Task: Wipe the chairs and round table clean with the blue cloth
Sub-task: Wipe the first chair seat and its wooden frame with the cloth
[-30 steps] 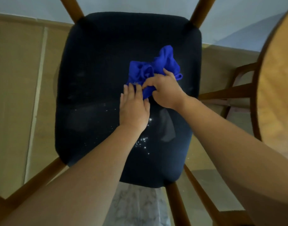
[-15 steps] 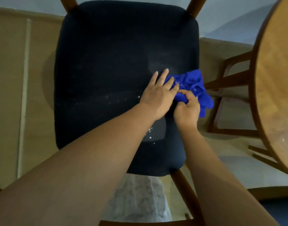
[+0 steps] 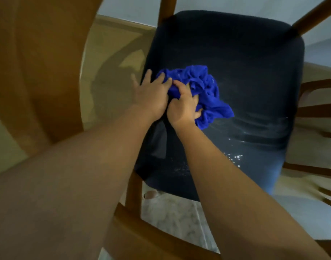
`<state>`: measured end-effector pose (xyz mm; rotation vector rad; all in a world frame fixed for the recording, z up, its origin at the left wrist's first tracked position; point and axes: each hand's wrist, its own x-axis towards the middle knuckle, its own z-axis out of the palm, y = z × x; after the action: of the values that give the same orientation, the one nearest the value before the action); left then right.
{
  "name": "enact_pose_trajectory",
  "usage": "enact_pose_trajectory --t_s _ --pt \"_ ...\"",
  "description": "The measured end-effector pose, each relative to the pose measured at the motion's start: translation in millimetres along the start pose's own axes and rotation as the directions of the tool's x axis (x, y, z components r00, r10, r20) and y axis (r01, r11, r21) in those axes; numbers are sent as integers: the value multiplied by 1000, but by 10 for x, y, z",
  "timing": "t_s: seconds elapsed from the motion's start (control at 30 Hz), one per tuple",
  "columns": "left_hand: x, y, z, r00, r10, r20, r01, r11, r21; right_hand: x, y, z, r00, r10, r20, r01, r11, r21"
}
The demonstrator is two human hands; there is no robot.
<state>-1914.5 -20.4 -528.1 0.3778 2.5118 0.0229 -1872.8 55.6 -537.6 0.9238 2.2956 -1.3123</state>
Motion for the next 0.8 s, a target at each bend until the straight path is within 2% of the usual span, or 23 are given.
enact_pose_trajectory --t_s 0.1,0.2,0.27,0.37,0.5,0.6,0.7,0.8 --pt "-186 -97 153 974 -226 22 227 970 -89 5 -60 133 980 -140 142 158 979 -130" --pt "-404 -52 298 927 -366 78 373 920 -120 -30 -5 95 924 -221 314 292 935 -201" --pt "-580 -56 411 894 -436 104 447 882 -147 -112 29 77 848 -265 459 418 867 -272" --pt "-842 18 590 794 -582 175 607 744 -280 -256 72 111 703 -290 649 598 735 -319" --pt "-928 201 794 711 -679 185 682 602 -415 -251 159 18 534 -299 791 757 586 -289" --pt "-906 466 878 728 -677 108 653 636 -410 -105 312 -226 483 -349 803 802 545 -246" --pt "-926 875 865 771 -637 16 608 728 -316 -4 542 -539 489 -407 772 815 530 -236" --pt "-909 1261 846 822 -569 -13 545 794 -271 74 737 -927 510 -419 751 825 484 -291"
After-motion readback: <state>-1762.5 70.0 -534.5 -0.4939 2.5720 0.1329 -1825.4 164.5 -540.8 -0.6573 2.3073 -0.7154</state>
